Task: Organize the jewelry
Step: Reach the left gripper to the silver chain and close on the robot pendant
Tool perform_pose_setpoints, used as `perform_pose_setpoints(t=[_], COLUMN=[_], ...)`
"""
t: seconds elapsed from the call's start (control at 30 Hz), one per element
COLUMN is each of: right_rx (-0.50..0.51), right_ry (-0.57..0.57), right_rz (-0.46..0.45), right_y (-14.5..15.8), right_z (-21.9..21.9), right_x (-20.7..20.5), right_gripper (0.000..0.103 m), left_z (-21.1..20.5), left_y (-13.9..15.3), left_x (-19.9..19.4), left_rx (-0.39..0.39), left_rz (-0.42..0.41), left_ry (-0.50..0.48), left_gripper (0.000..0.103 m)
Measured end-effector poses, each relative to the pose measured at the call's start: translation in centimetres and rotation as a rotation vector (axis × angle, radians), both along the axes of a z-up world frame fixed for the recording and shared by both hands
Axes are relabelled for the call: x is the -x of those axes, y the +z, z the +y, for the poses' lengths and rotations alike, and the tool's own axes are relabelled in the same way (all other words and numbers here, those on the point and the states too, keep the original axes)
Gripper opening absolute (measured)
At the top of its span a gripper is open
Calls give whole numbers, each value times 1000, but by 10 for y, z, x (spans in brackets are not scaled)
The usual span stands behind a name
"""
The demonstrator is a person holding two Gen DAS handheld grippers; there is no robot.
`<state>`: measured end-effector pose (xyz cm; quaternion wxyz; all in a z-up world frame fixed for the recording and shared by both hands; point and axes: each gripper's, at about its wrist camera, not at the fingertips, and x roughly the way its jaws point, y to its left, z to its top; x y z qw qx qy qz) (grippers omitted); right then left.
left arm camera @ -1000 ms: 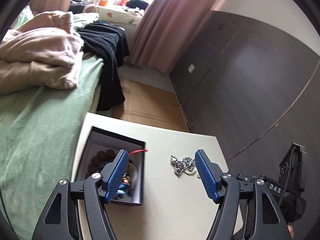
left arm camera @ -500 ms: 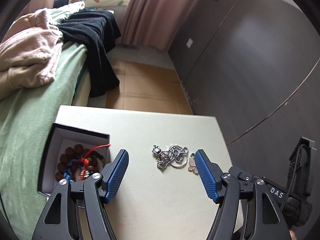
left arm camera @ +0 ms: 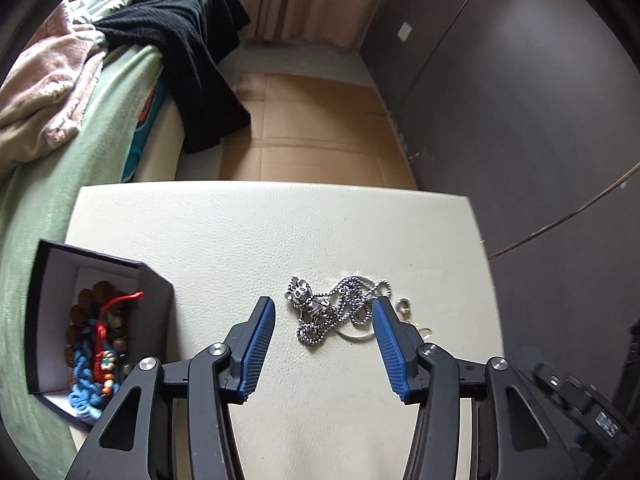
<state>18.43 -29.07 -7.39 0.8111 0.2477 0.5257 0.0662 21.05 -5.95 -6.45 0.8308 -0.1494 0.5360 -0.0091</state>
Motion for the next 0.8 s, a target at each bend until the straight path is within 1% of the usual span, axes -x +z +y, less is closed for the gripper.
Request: perform_pose_setpoints(t=[0.1,0.17,0.37,0.47,0.53,0.6,0.63,0.67,0.73,0.8], right_rx=[32,40,6,23,17,10,9,9,7,3], right_ry=[24,17,-10,-16,-17,-12,-8,-5,4,10], right_rz=[5,5,12,21,31,40,41,43,42,39], right_y=[0,0,2,0,-2,-5,-5,-6,-5,-4], right_z=[-3,-9,-27,-28,-28,-26,-24,-22,-20,-19], right_x=[-2,-2,-3,-3,-5,-6,-5,-5,-6,-5], right_gripper=[58,58,58,58,58,58,58,58,58,58], left_z=[-4,-9,-12,-21,-24,-24,-23,-20,-14,-7], left_y=[-11,-19,-41,-45,-46,-47,-47,-47,-46,-42], left_x=[-8,-13,-20,-19,-17,-15,-13,-12,-9,-4], left_rx=[-13,-40,-69,-127,-166,-205,-216,-210,-177,-114], left_rz=[25,39,69,52,43,37,32,28,30,20], left_ry=[22,29,77,70,78,81,78,73,65,68], left_gripper=[52,52,52,51,43,29,27,25,25,24])
